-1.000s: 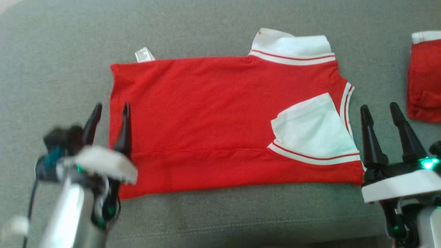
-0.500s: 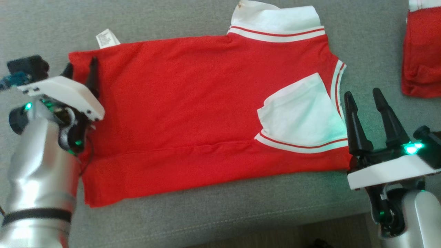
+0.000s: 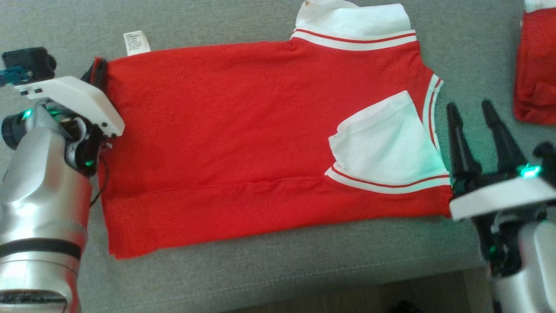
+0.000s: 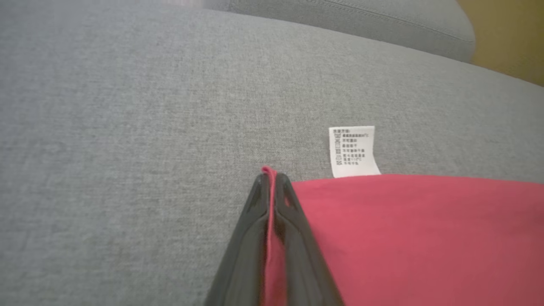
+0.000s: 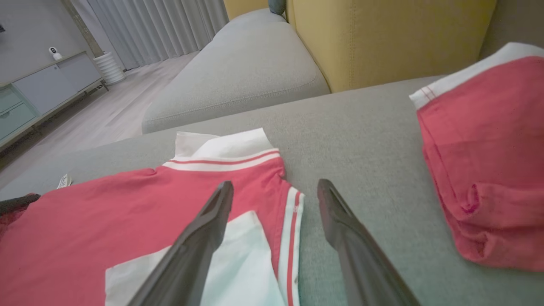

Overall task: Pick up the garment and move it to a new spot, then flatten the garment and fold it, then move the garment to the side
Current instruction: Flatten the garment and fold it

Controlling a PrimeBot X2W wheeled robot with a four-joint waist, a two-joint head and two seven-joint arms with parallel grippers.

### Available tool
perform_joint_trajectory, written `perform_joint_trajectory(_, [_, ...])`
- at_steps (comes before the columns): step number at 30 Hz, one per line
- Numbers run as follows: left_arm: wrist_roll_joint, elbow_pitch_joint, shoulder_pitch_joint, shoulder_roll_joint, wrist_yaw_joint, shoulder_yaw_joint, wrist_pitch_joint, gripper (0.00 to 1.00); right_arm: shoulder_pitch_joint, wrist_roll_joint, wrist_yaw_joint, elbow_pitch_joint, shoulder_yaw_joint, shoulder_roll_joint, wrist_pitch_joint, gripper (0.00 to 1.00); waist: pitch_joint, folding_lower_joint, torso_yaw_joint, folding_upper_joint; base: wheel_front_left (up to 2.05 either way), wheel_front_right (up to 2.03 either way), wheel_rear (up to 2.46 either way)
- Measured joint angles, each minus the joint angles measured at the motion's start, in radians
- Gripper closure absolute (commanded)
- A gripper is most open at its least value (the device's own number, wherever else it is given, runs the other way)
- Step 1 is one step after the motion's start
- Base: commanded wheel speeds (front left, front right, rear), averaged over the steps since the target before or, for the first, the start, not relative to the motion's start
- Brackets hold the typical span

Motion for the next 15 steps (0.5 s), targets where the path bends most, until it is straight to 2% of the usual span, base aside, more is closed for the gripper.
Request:
perform_joint_trajectory(9, [0.02, -0.016, -0.041, -0.052, -0.002, -0.044, -0.039, 1.0, -0.313, 0.102, 0.0, 0.187, 0.033, -0.134, 0.094, 0.0, 0.032, 0.0, 0.06, 0.0, 0.0, 0.0, 0.0])
perform_joint_trajectory(15, [0.022, -0.025, -0.085, -0.103, -0.009, -0.079, -0.054, 1.0, -0.538, 0.139, 0.0, 0.328, 0.164, -0.21, 0.184, 0.0, 0.075, 0.0001, 0.119, 0.0, 0.0, 0.0, 0.0])
